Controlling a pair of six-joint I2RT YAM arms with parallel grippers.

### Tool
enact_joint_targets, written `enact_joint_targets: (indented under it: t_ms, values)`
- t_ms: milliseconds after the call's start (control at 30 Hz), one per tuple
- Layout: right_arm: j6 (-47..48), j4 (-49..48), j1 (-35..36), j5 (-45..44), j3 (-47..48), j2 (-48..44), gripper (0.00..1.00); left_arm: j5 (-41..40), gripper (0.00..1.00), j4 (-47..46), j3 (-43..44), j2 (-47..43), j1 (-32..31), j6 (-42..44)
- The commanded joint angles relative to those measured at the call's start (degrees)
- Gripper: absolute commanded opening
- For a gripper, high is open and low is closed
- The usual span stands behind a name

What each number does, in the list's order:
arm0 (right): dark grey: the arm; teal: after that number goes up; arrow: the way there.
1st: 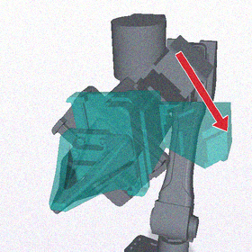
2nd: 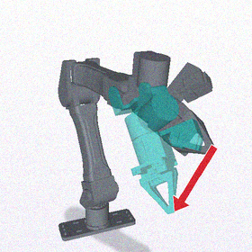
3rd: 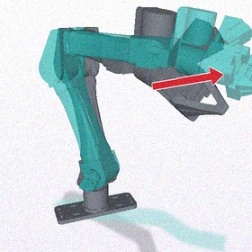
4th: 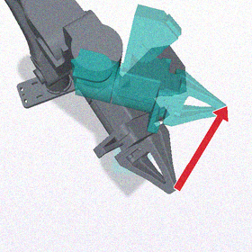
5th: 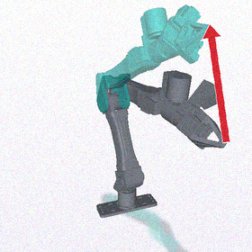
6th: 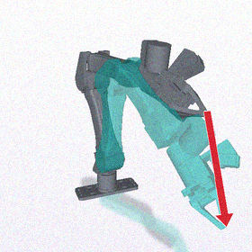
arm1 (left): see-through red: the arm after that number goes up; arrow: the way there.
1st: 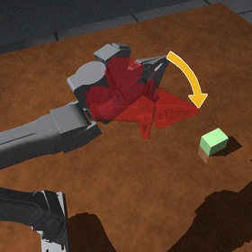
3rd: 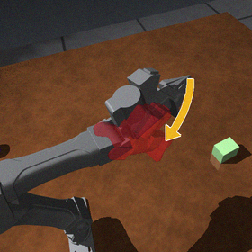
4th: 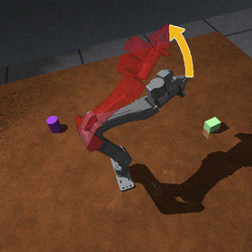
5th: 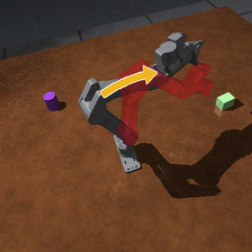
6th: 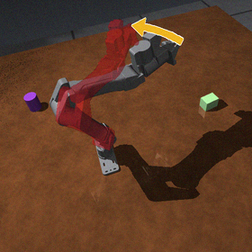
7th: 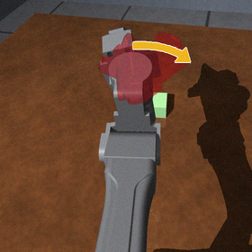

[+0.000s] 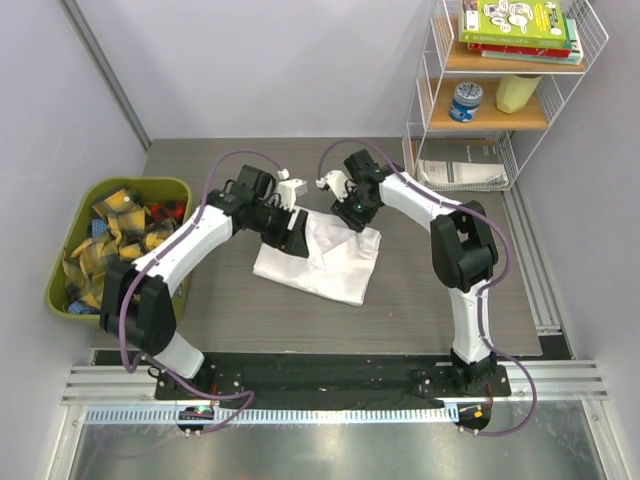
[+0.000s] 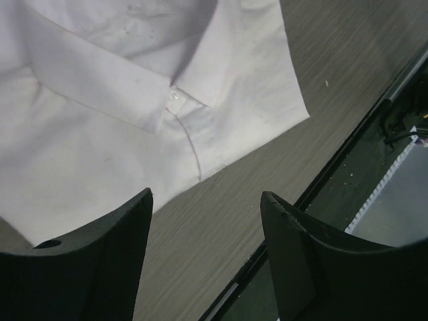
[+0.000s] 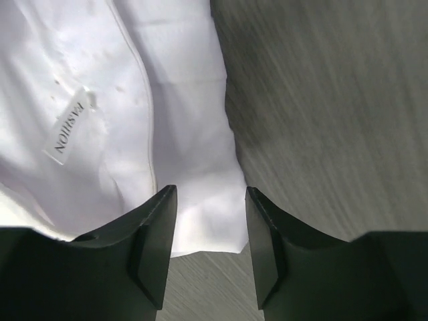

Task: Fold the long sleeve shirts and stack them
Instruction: Fold the shirt

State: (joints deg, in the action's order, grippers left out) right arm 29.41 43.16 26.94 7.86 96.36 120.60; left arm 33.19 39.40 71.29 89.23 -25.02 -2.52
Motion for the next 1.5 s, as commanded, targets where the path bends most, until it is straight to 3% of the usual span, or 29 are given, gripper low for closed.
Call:
enact_joint_targets:
  t_ms: [0,167,400,500,667,833,1000,1167,1467]
  values:
    - [3.3,-1.8,-2.1,-1.5,4.2,-8.3,0.52,-4.1,0.66,0.8,9.2,7.2,3.2,5.2]
    - [-2.8,1.2,-3.3,5.6,2.2,-11.4,0.52,-4.2,0.62,8.1,25.9,23.9,5.2,15.5]
    - [-11.7,1.5,-4.2,15.7,-6.8,-13.7,0.47,-10.0,0.52,9.3,37.3,37.6,5.3,13.5]
    - [-12.5,1.5,-7.0,17.7,-9.4,-14.1,0.47,-10.7,0.47,10.0,35.6,38.8,5.3,11.6]
    - [-9.4,6.2,-13.3,20.5,-8.9,-13.6,0.47,-8.7,0.4,10.7,22.8,34.0,4.4,5.2]
    - [-5.5,9.8,-16.9,20.2,-7.7,-12.7,0.46,-1.6,0.46,6.7,11.7,25.8,3.6,-0.2]
    - [-5.5,11.2,-17.2,28.6,-9.7,-12.8,0.47,-1.8,0.57,8.9,15.1,20.5,6.6,2.3]
    - [-6.3,10.0,-17.1,31.4,-10.7,-11.6,0.5,6.0,0.63,18.2,17.7,19.3,8.1,12.4]
    - [-8.2,8.9,-17.0,34.4,-11.4,-6.7,0.57,1.6,0.68,20.5,15.0,21.7,7.7,16.9]
